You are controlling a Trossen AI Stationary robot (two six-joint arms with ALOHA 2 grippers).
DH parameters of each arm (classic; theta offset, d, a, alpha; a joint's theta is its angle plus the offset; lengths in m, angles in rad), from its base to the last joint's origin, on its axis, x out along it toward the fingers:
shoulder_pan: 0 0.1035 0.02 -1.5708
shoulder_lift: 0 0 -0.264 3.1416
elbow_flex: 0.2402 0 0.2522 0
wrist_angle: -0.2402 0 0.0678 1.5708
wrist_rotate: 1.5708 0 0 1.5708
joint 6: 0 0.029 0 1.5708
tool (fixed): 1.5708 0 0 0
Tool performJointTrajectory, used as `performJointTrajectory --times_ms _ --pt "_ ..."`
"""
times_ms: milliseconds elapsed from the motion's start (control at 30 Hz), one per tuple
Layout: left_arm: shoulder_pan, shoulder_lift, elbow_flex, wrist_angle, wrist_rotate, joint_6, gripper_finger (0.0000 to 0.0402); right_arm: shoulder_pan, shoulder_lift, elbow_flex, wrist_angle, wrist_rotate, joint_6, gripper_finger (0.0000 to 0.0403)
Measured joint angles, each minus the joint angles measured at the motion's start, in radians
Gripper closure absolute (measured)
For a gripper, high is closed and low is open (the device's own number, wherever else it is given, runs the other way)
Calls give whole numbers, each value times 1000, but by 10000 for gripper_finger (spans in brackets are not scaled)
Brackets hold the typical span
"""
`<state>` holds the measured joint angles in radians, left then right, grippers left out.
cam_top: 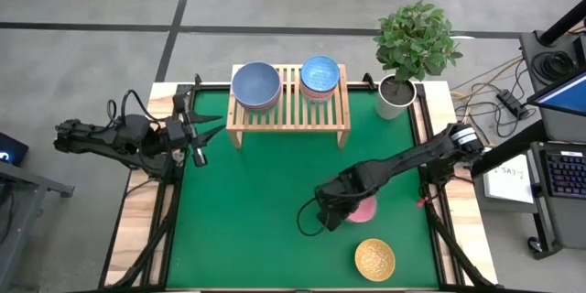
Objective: Place and stack bowls onto a shelf
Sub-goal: Stack the large pink bowl on the large gray bowl on the shelf
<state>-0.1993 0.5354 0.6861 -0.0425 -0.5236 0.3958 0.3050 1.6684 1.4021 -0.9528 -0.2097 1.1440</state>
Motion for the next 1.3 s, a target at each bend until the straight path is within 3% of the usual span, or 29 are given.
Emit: performJointTrajectory --times_ms 267,567,733,900,1100,1300 --pt "0 0 0 7 0 0 318 -17 -81 76 397 157 -430 394" --pt "0 0 0 7 0 0 318 -72 -41 298 439 538 -1050 394" --pt "0 0 0 7 0 4 318 -142 7 413 530 605 -1360 394" --pt "0 0 0 5 0 6 318 -249 78 534 544 605 -1466 394" --pt "0 0 0 1 0 11 318 -364 157 629 480 606 -1468 394" --pt "0 0 0 -5 0 14 318 -408 175 652 405 605 -1433 394"
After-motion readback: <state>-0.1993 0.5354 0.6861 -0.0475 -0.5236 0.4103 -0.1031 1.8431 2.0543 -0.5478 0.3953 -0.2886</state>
